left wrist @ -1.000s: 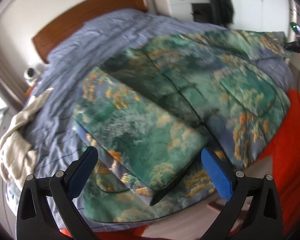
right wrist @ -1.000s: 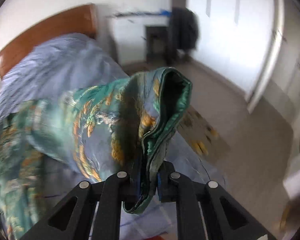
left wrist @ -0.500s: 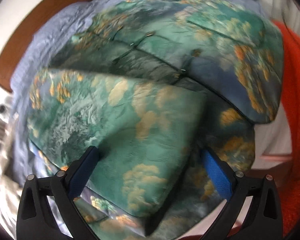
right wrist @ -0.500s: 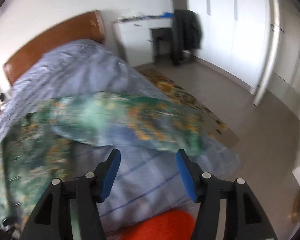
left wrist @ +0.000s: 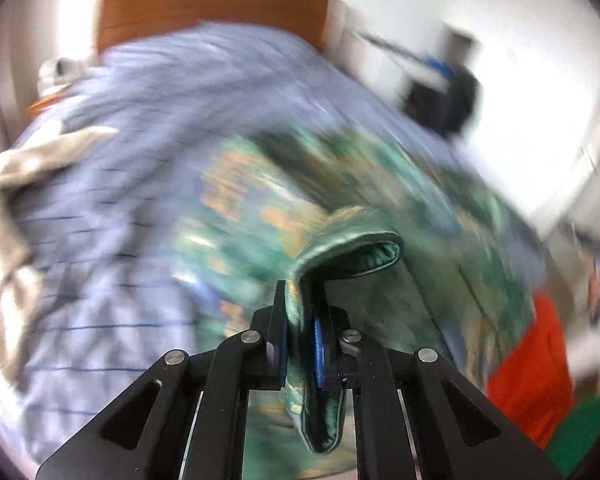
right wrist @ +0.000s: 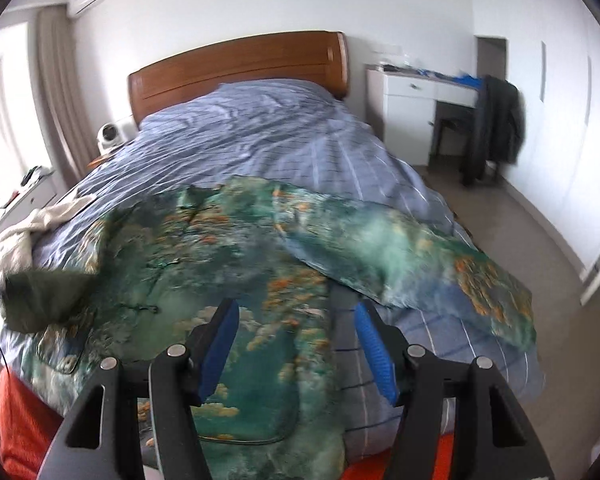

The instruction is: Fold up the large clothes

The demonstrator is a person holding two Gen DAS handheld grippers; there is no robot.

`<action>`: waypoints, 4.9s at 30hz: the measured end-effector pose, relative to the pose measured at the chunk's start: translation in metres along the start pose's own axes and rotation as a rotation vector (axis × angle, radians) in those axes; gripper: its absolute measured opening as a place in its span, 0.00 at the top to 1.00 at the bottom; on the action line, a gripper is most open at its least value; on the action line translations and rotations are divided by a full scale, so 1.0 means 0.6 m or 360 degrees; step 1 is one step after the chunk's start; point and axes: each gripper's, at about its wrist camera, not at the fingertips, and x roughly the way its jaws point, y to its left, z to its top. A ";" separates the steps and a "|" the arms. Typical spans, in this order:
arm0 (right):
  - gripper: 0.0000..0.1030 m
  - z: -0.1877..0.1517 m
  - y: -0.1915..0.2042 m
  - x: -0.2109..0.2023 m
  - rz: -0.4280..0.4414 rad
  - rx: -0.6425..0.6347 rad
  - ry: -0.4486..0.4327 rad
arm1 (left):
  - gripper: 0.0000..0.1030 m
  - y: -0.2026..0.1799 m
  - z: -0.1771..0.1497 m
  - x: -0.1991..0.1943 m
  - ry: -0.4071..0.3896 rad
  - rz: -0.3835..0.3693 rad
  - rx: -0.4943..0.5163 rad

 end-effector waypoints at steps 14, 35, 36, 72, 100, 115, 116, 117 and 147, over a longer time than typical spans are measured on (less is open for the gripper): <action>0.40 -0.012 0.003 0.019 0.0002 -0.0024 0.0086 | 0.54 0.343 -0.076 -0.103 -0.0174 0.0792 -0.0866; 0.37 -0.175 -0.112 0.197 0.0519 0.0221 0.0839 | 0.48 0.031 -0.191 0.176 0.0591 -0.0115 -0.0354; 0.68 -0.174 -0.112 0.198 0.0530 0.0225 0.0838 | 0.57 0.026 -0.195 0.180 0.0612 -0.0136 -0.0349; 0.28 -0.020 -0.183 0.001 -0.0071 0.0190 -0.0077 | 0.01 -0.124 -0.028 0.028 -0.0370 0.0251 -0.0125; 0.87 -0.085 -0.423 0.191 -0.0203 0.1452 -0.0265 | 0.01 -0.138 -0.114 0.143 0.0033 0.0250 -0.0332; 0.90 0.124 0.112 0.207 0.0280 -0.0081 -0.0196 | 0.01 -0.137 -0.104 0.166 0.0045 0.0226 -0.0352; 0.90 0.109 0.143 0.226 0.0305 -0.0132 -0.0142 | 0.01 -0.136 -0.102 0.168 0.0050 0.0225 -0.0352; 0.90 0.096 0.169 0.242 0.0328 -0.0165 -0.0095 | 0.01 -0.135 -0.102 0.171 0.0058 0.0223 -0.0350; 0.38 -0.117 0.142 0.115 0.0556 -0.0092 0.0081 | 0.94 -0.313 0.085 0.385 0.0343 -0.0356 -0.0152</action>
